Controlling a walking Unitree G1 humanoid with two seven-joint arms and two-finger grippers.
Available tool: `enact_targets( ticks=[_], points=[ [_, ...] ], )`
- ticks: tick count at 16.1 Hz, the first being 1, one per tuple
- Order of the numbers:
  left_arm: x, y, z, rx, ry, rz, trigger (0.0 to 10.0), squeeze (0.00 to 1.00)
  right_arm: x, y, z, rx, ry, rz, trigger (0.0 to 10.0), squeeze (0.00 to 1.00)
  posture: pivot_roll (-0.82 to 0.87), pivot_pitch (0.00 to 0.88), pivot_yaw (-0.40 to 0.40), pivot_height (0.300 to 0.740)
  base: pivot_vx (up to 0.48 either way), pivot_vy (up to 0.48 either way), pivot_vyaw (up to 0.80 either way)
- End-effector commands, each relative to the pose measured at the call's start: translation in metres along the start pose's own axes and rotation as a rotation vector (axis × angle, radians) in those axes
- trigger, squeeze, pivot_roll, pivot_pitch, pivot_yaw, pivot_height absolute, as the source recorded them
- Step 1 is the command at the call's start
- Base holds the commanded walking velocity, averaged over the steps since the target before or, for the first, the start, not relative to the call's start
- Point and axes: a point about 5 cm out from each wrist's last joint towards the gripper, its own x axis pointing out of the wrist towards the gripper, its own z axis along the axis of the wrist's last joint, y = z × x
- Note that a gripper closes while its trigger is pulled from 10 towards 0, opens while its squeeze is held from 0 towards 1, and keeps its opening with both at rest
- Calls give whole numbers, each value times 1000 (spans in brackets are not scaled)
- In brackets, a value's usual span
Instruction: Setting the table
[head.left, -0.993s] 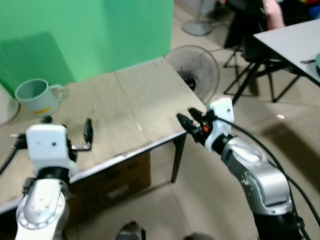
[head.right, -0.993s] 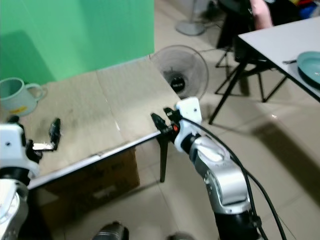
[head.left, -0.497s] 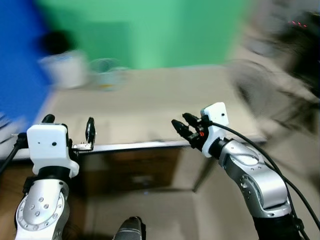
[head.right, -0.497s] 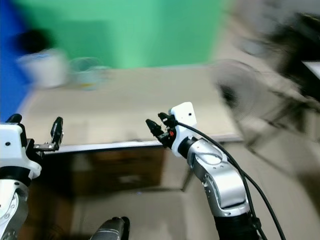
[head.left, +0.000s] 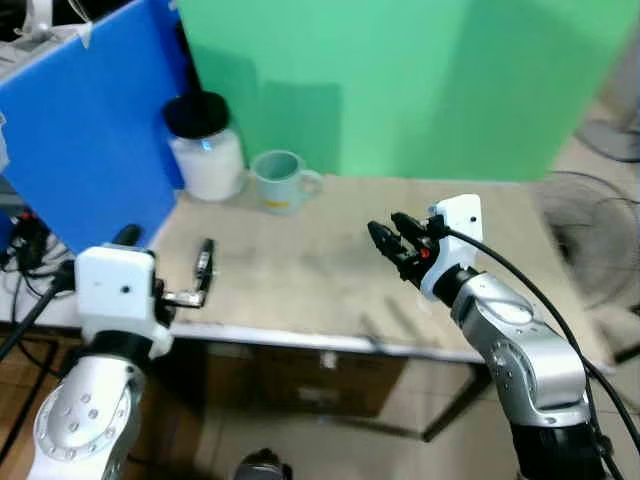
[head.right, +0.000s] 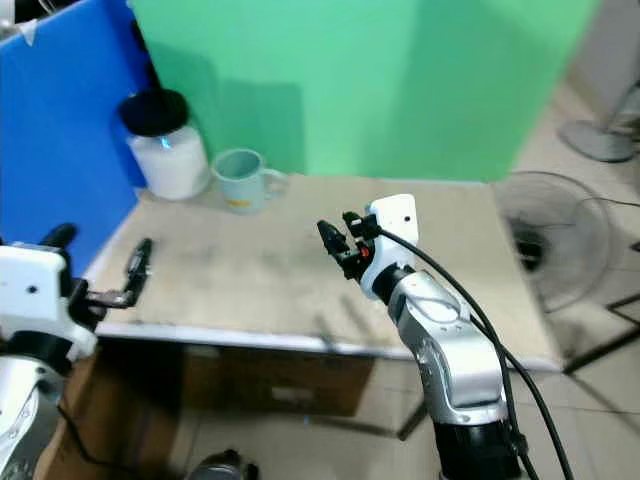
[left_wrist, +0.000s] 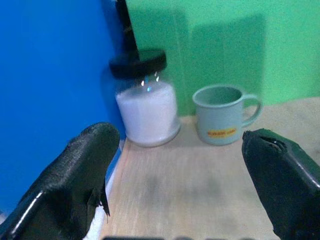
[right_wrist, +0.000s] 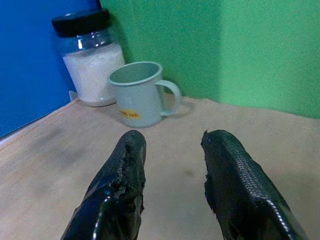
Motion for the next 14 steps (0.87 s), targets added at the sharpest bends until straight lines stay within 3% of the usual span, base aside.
enact_targets(
  ticks=[1, 4, 7, 8, 9, 12, 14],
  points=[
    [0, -4, -1, -5, 10, -48, 10000, 0, -1, 4, 2, -1, -9, 8, 10000, 0, 78, 92, 1, 740, 322, 0, -800],
    [0, -8, -3, 1, 27, -120, 10000, 0, -3, 5, 1, -2, -8, 21, 10000, 0, 70, 96, 10, 740, 308, 0, -267],
    [-2, -5, -3, 7, 32, -113, 10000, 0, 0, 17, -2, -16, 17, 166, 10000, 0, 80, 96, 12, 740, 291, 0, 0],
    [-3, -5, -3, 14, 34, -112, 10000, 0, 2, 21, -2, -26, 11, 206, 10000, 553, 80, 96, 12, 740, 270, 0, 0],
    [-4, -5, -3, 14, 36, -104, 10000, 0, 6, 26, 0, -29, -11, 263, 10000, 1000, 89, 97, 11, 740, 0, 0, 0],
    [-7, -6, -2, 15, 37, -102, 10000, 0, 15, 33, 4, -35, -45, 345, 10000, 1000, 100, 97, 1, 740, 0, 0, 0],
    [-9, -6, -4, 33, 53, -91, 10000, 0, 30, 42, 0, -76, -50, 428, 10000, 1000, 101, 102, -4, 740, 0, 0, 0]
  ],
)
